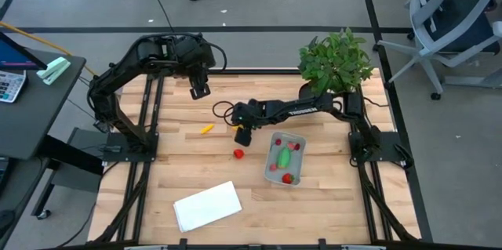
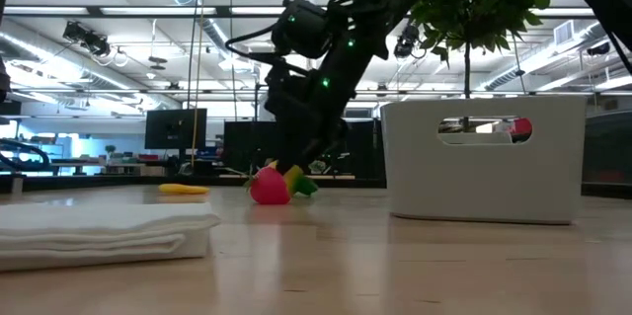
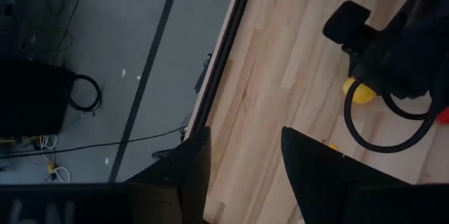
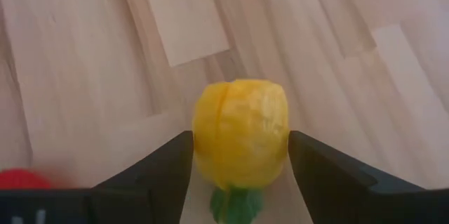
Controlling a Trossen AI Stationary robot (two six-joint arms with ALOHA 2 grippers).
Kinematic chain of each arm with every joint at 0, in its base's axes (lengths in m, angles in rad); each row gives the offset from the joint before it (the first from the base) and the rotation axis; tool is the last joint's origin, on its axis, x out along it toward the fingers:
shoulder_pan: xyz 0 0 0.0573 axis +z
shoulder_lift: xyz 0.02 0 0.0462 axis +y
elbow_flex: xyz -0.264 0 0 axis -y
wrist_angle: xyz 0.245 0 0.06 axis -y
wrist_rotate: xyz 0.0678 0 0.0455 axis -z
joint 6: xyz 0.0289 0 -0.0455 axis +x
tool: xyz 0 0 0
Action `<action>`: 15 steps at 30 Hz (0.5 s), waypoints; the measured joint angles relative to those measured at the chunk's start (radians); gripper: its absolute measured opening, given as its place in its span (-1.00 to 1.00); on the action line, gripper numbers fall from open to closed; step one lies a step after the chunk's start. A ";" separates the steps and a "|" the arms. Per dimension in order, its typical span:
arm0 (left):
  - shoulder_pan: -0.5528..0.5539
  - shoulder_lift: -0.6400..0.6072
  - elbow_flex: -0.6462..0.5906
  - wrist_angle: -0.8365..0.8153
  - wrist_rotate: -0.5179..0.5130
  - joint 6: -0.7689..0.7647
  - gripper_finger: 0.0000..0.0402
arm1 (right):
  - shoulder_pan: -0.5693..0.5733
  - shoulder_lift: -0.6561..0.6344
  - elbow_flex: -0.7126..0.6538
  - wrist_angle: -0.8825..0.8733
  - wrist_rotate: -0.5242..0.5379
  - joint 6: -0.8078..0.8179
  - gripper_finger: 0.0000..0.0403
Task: Pick and placing Produce into tupperware
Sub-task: Put the yellow pineapple into the gray bin
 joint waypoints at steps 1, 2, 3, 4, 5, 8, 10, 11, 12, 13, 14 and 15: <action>0.000 0.000 0.000 0.000 0.000 0.000 -0.11 | 0.000 0.000 0.000 0.005 0.000 0.003 0.20; 0.000 0.000 0.000 0.000 0.000 0.000 -0.11 | 0.000 0.000 0.000 0.007 -0.001 0.003 0.20; 0.000 0.000 0.000 0.000 0.000 0.000 -0.11 | -0.001 0.000 0.000 0.007 -0.001 0.003 0.20; 0.000 0.000 0.000 0.000 0.000 0.000 -0.10 | -0.002 0.000 0.000 0.006 -0.001 0.003 0.20; 0.000 0.000 0.000 0.000 0.000 0.000 -0.10 | -0.004 0.000 0.000 0.007 -0.001 0.002 0.20; 0.000 0.000 0.000 0.000 0.000 -0.001 -0.09 | -0.004 0.000 0.000 0.008 -0.001 -0.014 0.20; 0.000 0.000 0.000 0.000 0.000 -0.001 -0.10 | -0.004 0.000 0.000 0.014 -0.001 -0.018 0.20; 0.000 0.000 0.000 0.000 0.000 -0.001 -0.11 | -0.004 0.002 0.000 0.019 -0.001 -0.018 0.20; 0.000 0.000 0.000 0.000 0.000 -0.002 -0.11 | -0.004 0.009 0.000 0.030 -0.001 -0.019 0.20; 0.000 0.000 0.000 0.000 0.000 -0.006 -0.12 | -0.004 0.016 0.001 0.038 -0.001 -0.019 0.20; 0.000 0.000 0.000 0.000 0.000 -0.015 -0.12 | -0.003 0.027 0.001 0.039 -0.001 -0.019 0.21; 0.000 0.000 0.000 0.000 0.000 -0.019 -0.12 | -0.003 0.040 0.002 0.044 0.000 -0.020 0.21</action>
